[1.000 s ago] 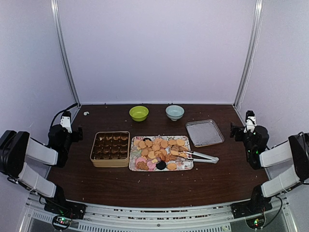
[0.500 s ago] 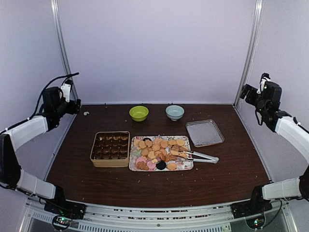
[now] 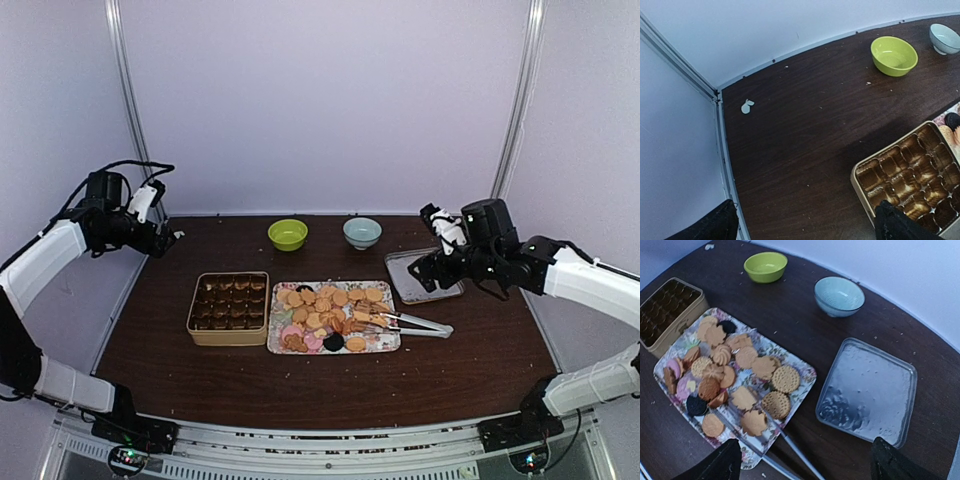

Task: Pack the cookies
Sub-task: Pick up the clamp from the plate.

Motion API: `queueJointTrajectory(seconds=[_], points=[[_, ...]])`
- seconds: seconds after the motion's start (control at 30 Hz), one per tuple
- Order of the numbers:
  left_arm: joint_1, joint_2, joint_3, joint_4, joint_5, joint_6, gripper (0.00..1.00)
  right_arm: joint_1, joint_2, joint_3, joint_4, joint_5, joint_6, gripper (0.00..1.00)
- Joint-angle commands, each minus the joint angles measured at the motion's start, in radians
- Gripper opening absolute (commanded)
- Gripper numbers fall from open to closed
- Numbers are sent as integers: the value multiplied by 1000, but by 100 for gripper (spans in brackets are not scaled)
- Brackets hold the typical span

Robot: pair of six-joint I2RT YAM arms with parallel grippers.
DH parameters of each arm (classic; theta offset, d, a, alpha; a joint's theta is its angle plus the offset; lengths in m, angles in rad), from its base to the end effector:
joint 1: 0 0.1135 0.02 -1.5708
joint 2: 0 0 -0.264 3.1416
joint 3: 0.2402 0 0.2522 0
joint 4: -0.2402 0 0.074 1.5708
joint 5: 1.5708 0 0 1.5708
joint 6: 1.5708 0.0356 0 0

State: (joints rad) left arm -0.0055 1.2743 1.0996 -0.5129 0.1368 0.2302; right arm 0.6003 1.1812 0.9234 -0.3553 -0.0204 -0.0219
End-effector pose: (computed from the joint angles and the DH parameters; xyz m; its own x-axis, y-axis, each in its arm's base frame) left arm 0.2789 -0.0064 0.3131 -0.5926 0.2293 -0.7721 0.2527 0.9631 0.0921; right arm 0.2154 0.1483 0.2902 -0.4620 -0.3428 -0.8179 -0.5888 0.8083 -0.0062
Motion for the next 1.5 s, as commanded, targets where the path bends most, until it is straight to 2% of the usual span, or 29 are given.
queueJointTrajectory(seconds=[0.0,0.17,0.43,0.73,1.23,1.47], points=[[9,-37,0,-97,94,47,98,77,34,-22,-123,-89,-49,89],[9,-55,-11,-134,129,77,98,128,138,2,-152,-143,-91,88],[8,-89,-11,-183,191,97,98,131,299,96,-108,-166,-143,83],[8,-134,-35,-222,263,125,98,121,444,167,-81,-176,-194,70],[9,-137,-27,-264,353,158,98,87,548,228,-67,-168,-260,53],[8,-132,-14,-277,363,168,98,87,544,210,-50,-178,-253,49]])
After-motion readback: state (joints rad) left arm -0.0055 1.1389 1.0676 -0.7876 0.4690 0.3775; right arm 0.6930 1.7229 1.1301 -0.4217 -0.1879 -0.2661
